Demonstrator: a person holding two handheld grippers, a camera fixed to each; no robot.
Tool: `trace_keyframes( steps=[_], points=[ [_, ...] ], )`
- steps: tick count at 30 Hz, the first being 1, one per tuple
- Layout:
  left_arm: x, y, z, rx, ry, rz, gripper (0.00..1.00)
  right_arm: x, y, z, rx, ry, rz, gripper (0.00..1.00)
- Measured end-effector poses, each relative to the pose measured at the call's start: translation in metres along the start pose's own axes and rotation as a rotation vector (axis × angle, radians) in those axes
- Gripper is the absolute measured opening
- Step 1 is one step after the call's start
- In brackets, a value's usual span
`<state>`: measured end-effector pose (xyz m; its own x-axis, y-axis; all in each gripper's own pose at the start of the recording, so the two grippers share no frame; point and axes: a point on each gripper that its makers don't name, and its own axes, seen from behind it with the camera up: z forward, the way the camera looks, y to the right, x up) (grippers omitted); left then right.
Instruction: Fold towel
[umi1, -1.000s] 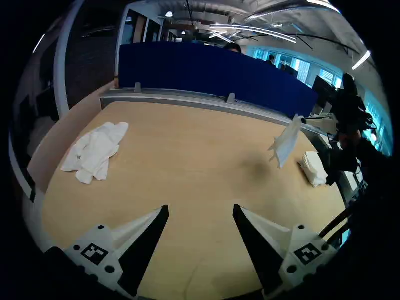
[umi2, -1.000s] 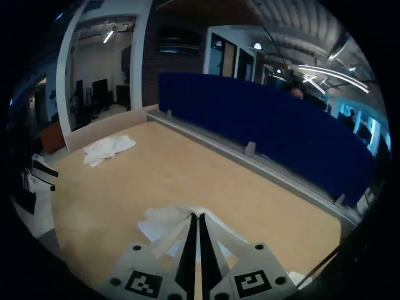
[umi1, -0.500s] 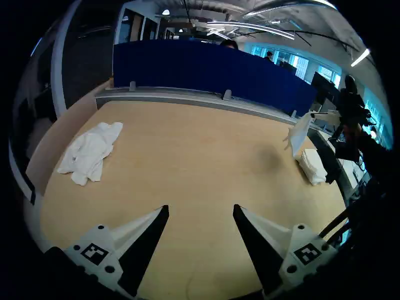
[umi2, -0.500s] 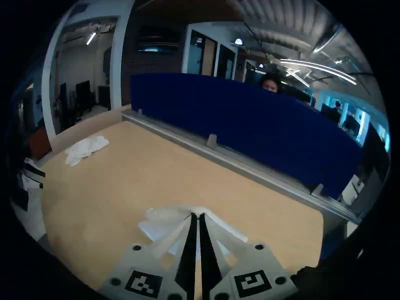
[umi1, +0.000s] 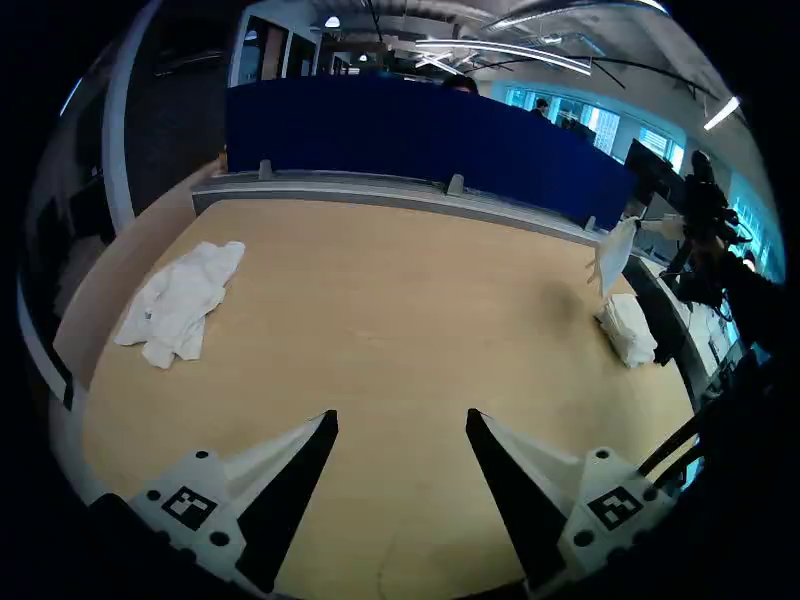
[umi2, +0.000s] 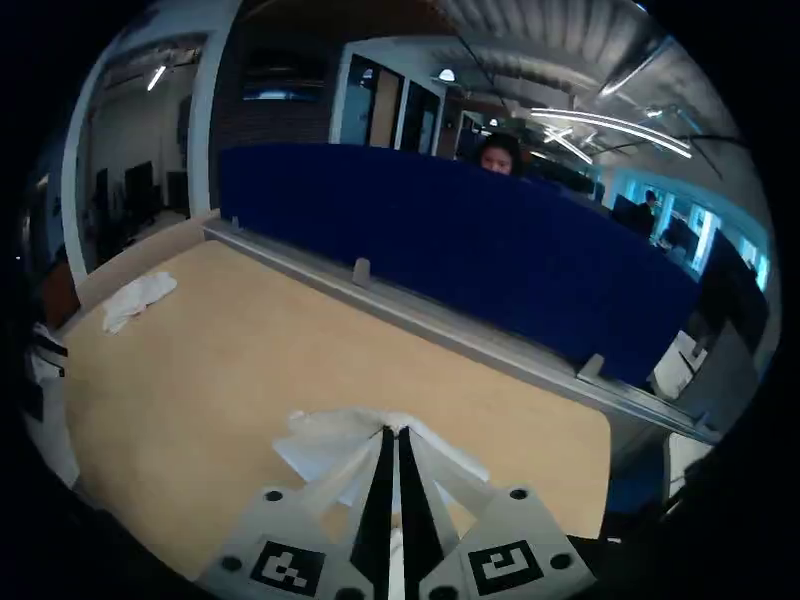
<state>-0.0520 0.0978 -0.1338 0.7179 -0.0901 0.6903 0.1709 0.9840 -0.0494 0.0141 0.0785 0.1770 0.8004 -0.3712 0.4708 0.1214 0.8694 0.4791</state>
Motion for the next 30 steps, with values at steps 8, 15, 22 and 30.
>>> trace_keyframes(
  steps=[8,15,22,30],
  points=[
    [0.0,0.004,0.001,0.005,-0.005,0.002,0.95,-0.012,0.033,0.004,-0.026,-0.027,0.028,0.03],
    [0.003,0.01,-0.001,-0.003,-0.006,0.009,0.95,-0.031,0.038,-0.008,-0.04,-0.046,0.044,0.03],
    [0.008,0.017,0.001,-0.019,-0.01,0.025,0.95,-0.066,0.045,-0.032,-0.063,-0.082,0.075,0.03],
    [0.009,0.023,0.001,-0.038,-0.017,0.047,0.95,-0.112,0.056,-0.057,-0.103,-0.123,0.132,0.03]
  ],
)
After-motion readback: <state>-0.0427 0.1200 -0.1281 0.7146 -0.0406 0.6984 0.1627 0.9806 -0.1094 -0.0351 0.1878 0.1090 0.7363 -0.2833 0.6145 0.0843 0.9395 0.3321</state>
